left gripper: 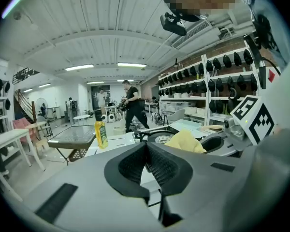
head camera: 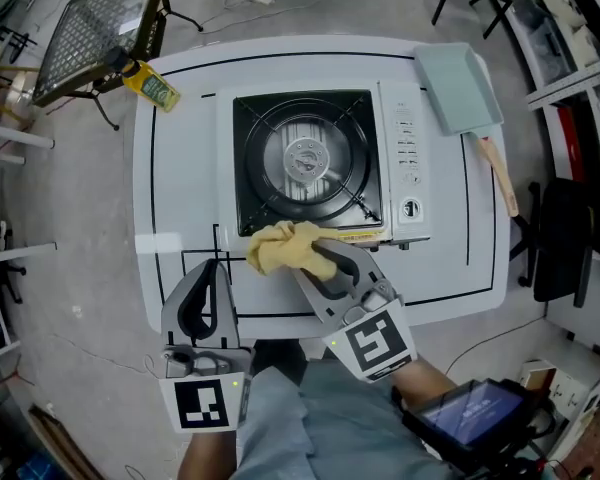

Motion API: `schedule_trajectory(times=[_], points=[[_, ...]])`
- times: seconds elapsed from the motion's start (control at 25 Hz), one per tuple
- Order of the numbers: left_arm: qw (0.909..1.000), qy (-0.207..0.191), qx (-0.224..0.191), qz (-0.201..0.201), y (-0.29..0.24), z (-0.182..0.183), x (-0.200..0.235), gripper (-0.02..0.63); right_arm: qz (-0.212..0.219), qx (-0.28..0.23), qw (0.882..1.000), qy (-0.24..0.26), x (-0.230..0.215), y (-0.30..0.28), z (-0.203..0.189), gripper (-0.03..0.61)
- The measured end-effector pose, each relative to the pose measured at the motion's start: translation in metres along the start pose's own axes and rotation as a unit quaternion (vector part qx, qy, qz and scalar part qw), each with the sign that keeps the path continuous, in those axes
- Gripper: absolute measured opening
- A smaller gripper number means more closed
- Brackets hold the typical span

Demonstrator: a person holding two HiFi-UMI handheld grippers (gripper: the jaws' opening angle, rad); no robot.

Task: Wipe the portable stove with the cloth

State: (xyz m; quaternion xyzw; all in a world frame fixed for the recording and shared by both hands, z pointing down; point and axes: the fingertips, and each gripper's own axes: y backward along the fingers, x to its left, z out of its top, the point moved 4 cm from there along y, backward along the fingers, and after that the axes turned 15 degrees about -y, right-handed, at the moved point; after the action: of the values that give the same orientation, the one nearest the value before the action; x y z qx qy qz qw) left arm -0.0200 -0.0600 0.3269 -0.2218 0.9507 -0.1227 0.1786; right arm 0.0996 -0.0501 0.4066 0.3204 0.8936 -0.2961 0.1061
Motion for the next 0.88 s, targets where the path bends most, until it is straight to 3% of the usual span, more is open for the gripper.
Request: schedule_trajectory(times=[0.28,0.48,0.64,0.88], points=[[0.9997,-0.006,0.009,-0.021,-0.008,0.008,-0.026,0.018,-0.019,-0.008,1.0,-0.008,-0.023,0.023,-0.004,0.124],[0.9991,-0.019,-0.014,-0.035,-0.018,0.025,-0.043,0.018,-0.033,-0.012,0.999,-0.008,-0.04,0.04,-0.007,0.124],[0.9984,-0.017,0.023,-0.049,-0.018,0.018,-0.059,0.018,-0.045,-0.019,0.999,-0.016,-0.052,0.054,-0.009,0.124],[0.9972,-0.027,0.02,-0.066,-0.026,0.03,-0.083,0.018,-0.066,-0.028,0.996,-0.05,-0.072,0.078,-0.015,0.124]])
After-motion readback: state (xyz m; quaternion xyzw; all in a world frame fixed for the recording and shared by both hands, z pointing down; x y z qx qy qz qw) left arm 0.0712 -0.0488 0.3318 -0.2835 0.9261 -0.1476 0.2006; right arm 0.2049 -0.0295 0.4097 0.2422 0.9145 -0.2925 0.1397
